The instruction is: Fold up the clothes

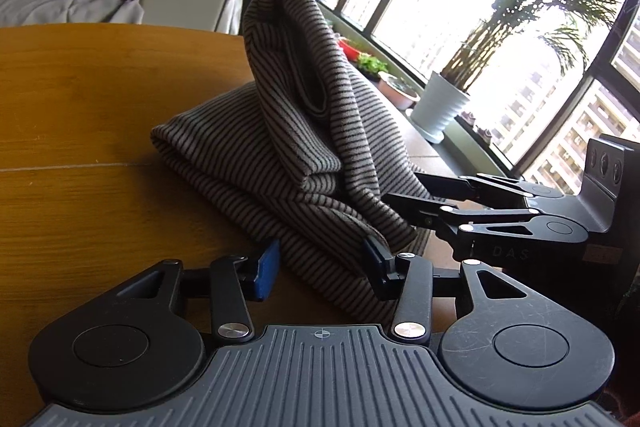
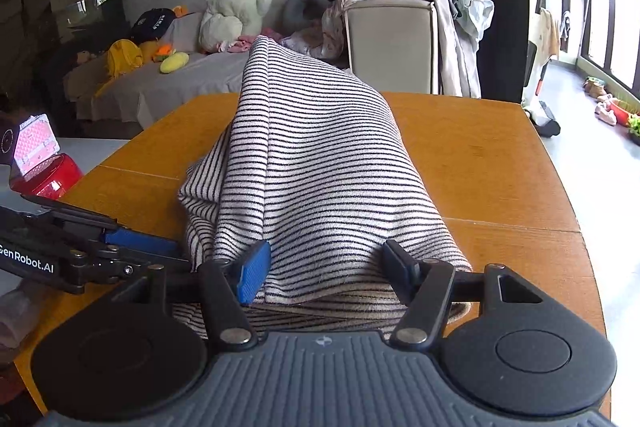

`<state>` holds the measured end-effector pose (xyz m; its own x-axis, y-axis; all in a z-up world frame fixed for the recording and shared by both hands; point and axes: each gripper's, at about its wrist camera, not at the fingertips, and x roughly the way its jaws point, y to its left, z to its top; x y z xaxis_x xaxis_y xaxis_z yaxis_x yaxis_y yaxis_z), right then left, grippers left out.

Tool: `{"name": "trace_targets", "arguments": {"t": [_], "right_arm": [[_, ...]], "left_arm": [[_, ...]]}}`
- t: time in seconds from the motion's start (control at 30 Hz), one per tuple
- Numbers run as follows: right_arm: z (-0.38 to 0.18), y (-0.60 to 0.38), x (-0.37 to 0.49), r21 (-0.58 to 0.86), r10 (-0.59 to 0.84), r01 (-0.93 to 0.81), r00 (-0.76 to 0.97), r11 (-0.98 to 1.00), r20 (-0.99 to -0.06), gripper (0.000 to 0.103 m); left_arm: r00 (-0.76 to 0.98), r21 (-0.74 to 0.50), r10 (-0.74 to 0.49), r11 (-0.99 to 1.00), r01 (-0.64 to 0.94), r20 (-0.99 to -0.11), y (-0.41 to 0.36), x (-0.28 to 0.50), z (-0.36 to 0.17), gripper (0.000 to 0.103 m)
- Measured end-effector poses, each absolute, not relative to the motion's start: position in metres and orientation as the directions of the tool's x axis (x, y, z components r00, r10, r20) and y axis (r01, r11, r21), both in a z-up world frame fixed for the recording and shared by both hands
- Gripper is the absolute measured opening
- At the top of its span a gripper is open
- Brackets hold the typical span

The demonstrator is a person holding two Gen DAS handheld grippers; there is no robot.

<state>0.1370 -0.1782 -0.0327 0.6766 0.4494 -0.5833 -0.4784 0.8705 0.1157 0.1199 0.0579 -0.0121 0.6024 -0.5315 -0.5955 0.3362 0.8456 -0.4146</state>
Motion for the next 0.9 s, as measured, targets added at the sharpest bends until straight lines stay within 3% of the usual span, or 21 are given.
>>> {"name": "trace_targets", "arguments": {"t": [0.17,0.37,0.53,0.7,0.9], "right_arm": [[-0.029,-0.181,0.123,0.092,0.444,-0.490,0.676,0.867,-0.589,0.063],[-0.013,-0.184,0.115,0.051,0.410,-0.459,0.730,0.887,-0.547,0.067],[0.004,-0.172,0.098,-0.046,0.407,-0.481,0.785,0.875,-0.467,0.076],[0.011,-0.138,0.095,-0.137,0.420,-0.508,0.813,0.851,-0.404,0.077],[0.008,-0.095,0.129,-0.119,0.477,-0.575,0.762,0.809,-0.438,0.078]], "left_arm": [[0.590,-0.424,-0.551,0.833,0.354,-0.590,0.056,0.105,-0.014,0.049],[0.644,-0.414,-0.507,0.857,0.307,-0.573,0.078,0.097,-0.007,0.062],[0.711,-0.380,-0.404,0.902,0.205,-0.575,0.104,0.104,0.002,0.062],[0.720,-0.342,-0.364,0.921,0.184,-0.592,0.097,0.115,0.007,0.060],[0.727,-0.281,-0.319,0.943,0.179,-0.608,0.085,0.119,0.010,0.060]]}}
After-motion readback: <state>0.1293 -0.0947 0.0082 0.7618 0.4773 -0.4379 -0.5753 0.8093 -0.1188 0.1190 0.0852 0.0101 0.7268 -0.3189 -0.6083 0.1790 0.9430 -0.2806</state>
